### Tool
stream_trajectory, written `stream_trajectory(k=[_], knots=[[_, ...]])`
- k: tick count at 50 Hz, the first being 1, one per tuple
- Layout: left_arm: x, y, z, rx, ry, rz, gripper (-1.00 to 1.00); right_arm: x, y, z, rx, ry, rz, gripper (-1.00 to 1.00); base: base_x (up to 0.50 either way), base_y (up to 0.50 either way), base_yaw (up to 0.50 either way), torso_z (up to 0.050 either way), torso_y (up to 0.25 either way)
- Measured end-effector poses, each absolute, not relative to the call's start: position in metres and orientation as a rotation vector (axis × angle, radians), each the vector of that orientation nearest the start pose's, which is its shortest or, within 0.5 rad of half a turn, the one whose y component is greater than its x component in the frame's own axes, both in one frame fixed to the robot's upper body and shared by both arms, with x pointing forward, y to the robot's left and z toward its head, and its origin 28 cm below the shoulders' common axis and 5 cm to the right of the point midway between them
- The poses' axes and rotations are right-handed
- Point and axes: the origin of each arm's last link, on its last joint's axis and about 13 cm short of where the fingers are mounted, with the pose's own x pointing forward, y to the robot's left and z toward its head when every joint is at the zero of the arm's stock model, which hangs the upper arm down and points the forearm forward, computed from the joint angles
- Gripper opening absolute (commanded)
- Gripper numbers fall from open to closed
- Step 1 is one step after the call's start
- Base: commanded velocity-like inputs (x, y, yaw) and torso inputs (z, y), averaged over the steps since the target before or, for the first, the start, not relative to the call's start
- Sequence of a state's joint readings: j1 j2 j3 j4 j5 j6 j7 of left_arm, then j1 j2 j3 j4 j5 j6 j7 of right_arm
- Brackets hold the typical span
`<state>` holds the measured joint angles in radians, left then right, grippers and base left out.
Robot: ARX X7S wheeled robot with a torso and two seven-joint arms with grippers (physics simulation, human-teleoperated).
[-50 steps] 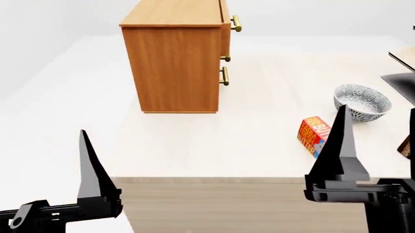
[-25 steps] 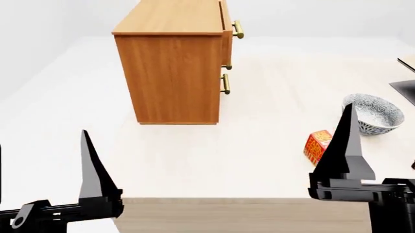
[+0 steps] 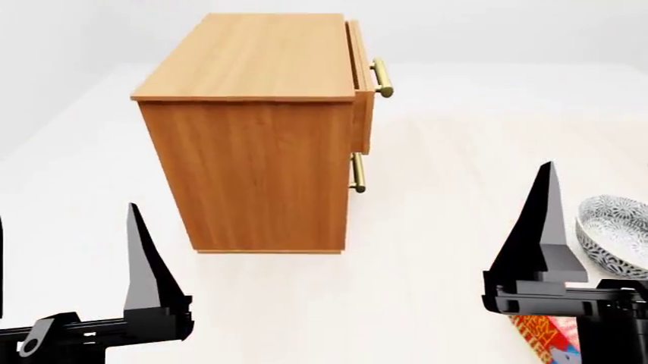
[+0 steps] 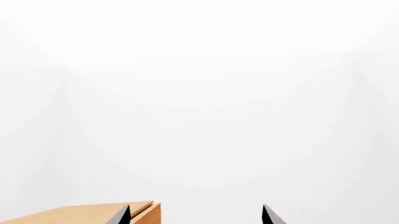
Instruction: Close the top drawer of the cabinet and put the bowl on top of it.
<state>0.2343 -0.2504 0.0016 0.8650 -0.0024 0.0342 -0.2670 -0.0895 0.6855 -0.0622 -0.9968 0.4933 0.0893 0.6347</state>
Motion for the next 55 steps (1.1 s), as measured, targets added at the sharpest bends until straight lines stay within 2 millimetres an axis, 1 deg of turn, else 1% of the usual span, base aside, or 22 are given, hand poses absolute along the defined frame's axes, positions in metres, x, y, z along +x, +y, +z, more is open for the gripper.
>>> stream_trajectory(k=[35, 46, 50, 55], knots=[[0.138, 0.228, 0.155, 0.123, -0.682, 0.115, 1.0, 0.139, -0.127, 0.193, 0.048, -0.623, -0.014, 1.0, 0.5, 0.0, 0.0, 0.0, 0.001], [0.139, 0.227, 0.155, 0.123, -0.682, 0.113, 1.0, 0.147, -0.129, 0.191, 0.01, -0.59, -0.042, 1.0, 0.0, 0.0, 0.0, 0.0, 0.0], [0.139, 0.227, 0.156, 0.122, -0.683, 0.112, 1.0, 0.154, -0.133, 0.191, -0.005, -0.558, -0.049, 1.0, 0.0, 0.0, 0.0, 0.0, 0.0], [0.139, 0.227, 0.156, 0.122, -0.682, 0.11, 1.0, 0.169, -0.139, 0.191, -0.021, -0.493, -0.049, 1.0, 0.0, 0.0, 0.0, 0.0, 0.0]])
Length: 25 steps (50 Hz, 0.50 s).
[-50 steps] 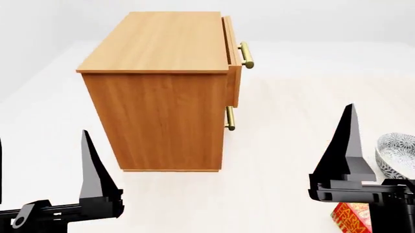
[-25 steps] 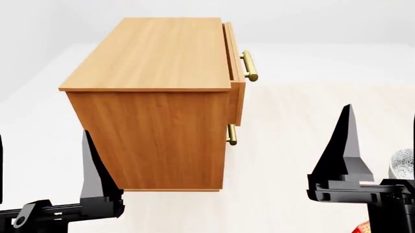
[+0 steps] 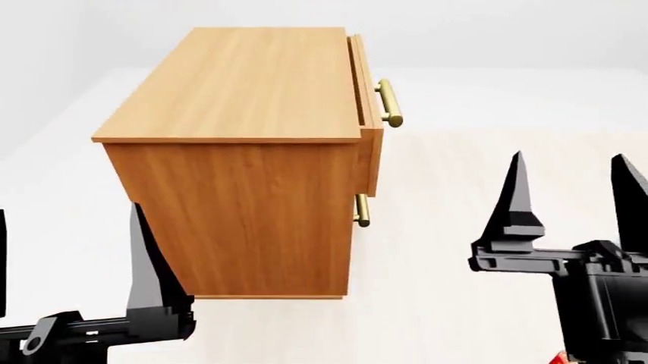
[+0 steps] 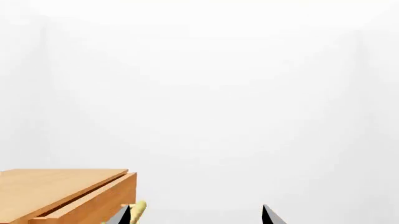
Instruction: Close the top drawer of the cabinet and put the bowl on top of it.
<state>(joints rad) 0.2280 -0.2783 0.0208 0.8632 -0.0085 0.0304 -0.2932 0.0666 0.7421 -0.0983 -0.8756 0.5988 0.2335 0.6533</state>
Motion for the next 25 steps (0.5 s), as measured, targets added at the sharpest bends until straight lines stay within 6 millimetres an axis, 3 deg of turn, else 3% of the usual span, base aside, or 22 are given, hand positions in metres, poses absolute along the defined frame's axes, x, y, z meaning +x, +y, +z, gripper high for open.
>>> stream_trajectory(k=[25], knots=[[0.14, 0.228, 0.157, 0.123, -0.681, 0.109, 1.0, 0.243, -0.171, 0.179, 0.009, -0.119, 0.058, 1.0, 0.0, 0.0, 0.0, 0.0, 0.0]])
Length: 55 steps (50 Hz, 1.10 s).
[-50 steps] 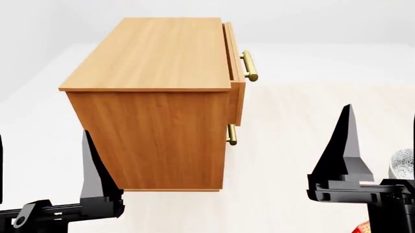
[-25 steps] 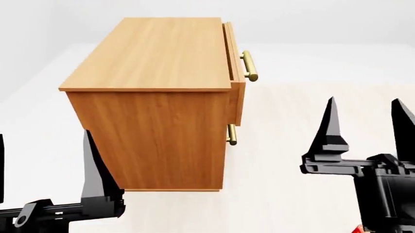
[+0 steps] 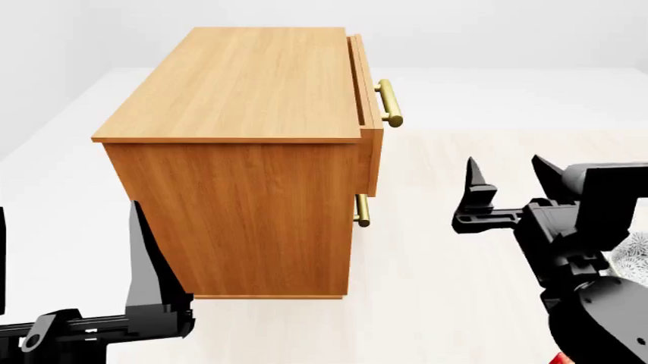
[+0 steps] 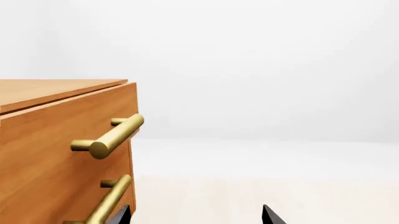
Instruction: Close the top drawer of the cabinet and put the bowl on top of it.
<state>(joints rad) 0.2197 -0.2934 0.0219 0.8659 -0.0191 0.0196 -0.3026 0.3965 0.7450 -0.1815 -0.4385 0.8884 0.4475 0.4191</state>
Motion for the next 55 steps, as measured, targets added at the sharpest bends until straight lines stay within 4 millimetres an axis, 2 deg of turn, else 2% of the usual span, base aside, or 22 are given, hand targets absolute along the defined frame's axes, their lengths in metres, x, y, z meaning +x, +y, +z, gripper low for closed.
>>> stream_trajectory(k=[14, 39, 55], knots=[[0.141, 0.229, 0.157, 0.123, -0.68, 0.11, 1.0, 0.271, -0.178, 0.177, 0.03, -0.011, 0.131, 1.0, 0.0, 0.0, 0.0, 0.0, 0.0], [0.144, 0.228, 0.157, 0.125, -0.675, 0.106, 1.0, 0.289, -0.169, 0.187, 0.081, 0.014, 0.292, 1.0, 0.0, 0.0, 0.0, 0.0, 0.0], [0.144, 0.228, 0.156, 0.124, -0.676, 0.104, 1.0, 0.314, -0.162, 0.192, 0.106, 0.033, 0.363, 1.0, 0.0, 0.0, 0.0, 0.0, 0.0]])
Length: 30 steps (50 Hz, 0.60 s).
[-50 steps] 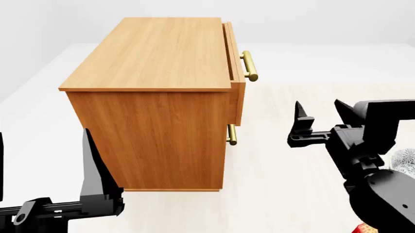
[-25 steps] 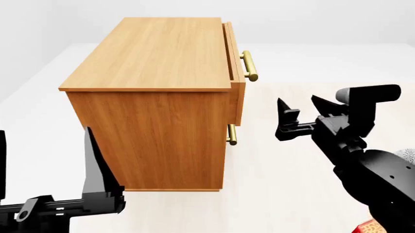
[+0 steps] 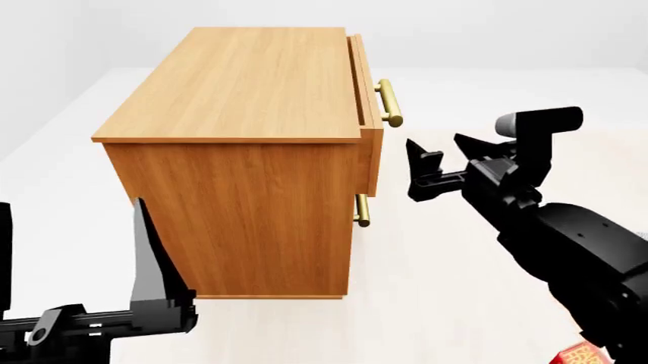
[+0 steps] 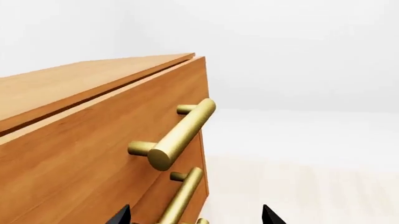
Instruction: Close the top drawer of the cabinet and put the bowl on top of it.
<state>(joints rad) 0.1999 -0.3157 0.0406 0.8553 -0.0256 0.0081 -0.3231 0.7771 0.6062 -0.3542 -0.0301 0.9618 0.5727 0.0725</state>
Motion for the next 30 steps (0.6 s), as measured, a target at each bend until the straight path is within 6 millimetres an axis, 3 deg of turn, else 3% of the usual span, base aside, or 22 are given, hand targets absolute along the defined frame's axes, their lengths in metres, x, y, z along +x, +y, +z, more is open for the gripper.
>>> stream_trajectory(k=[30], knots=[[0.144, 0.228, 0.156, 0.124, -0.676, 0.104, 1.0, 0.353, -0.139, 0.183, 0.139, 0.101, 0.524, 1.0, 0.0, 0.0, 0.0, 0.0, 0.0]])
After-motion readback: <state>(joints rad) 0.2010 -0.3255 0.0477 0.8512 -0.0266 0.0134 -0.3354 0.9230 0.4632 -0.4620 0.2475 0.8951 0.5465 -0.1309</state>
